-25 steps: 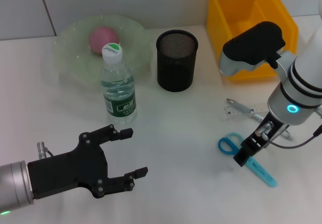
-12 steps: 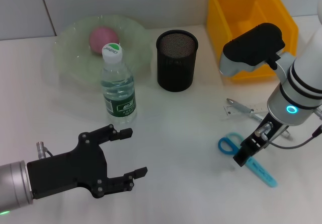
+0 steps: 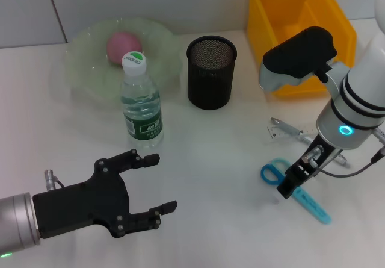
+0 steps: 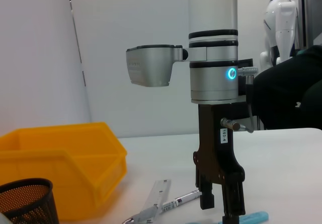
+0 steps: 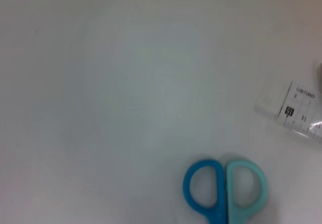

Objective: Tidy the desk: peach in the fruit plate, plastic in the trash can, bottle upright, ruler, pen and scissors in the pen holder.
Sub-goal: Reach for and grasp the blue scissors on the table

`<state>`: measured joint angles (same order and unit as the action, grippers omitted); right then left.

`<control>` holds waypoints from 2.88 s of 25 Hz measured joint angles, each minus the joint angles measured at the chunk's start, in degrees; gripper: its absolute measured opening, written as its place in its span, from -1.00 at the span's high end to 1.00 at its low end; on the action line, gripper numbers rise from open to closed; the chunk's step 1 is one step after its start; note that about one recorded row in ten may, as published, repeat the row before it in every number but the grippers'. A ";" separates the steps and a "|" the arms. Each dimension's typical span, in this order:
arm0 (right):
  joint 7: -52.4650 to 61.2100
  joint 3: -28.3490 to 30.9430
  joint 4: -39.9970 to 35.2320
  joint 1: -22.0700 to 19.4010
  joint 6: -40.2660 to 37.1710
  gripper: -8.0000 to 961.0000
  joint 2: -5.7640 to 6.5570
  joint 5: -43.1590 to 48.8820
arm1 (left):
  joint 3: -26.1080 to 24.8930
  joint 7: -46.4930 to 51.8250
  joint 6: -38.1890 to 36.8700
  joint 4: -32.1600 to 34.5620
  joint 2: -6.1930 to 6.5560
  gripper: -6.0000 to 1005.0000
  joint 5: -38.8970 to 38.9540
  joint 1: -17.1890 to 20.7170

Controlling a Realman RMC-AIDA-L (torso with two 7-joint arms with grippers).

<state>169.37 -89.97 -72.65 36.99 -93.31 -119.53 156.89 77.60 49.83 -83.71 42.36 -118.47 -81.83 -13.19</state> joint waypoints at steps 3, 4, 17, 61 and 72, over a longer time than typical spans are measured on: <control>0.00 -0.02 0.38 0.11 -0.05 -0.47 0.00 0.00 | 0.00 0.00 -0.07 0.00 0.00 -0.59 0.00 0.00; 0.00 -0.02 0.38 0.11 -0.05 -0.46 0.00 0.00 | 0.00 0.00 -0.07 0.00 0.00 -0.59 0.00 0.00; 0.00 -0.03 2.69 1.74 0.17 -0.44 -0.10 -0.01 | 0.00 -0.08 -0.30 0.00 0.00 -0.59 0.03 0.00; -0.01 -1.45 4.51 1.81 1.51 0.02 -0.09 -0.26 | -0.06 -0.79 -1.55 -0.62 0.00 -0.58 0.18 0.01; -0.01 -2.14 5.01 1.86 2.33 0.06 -0.09 -0.36 | -0.09 -0.87 -1.64 -0.62 0.00 -0.58 0.18 0.00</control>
<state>169.36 -92.12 -67.64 38.85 -90.98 -119.62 156.53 77.51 48.96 -85.34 41.74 -118.47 -81.65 -13.19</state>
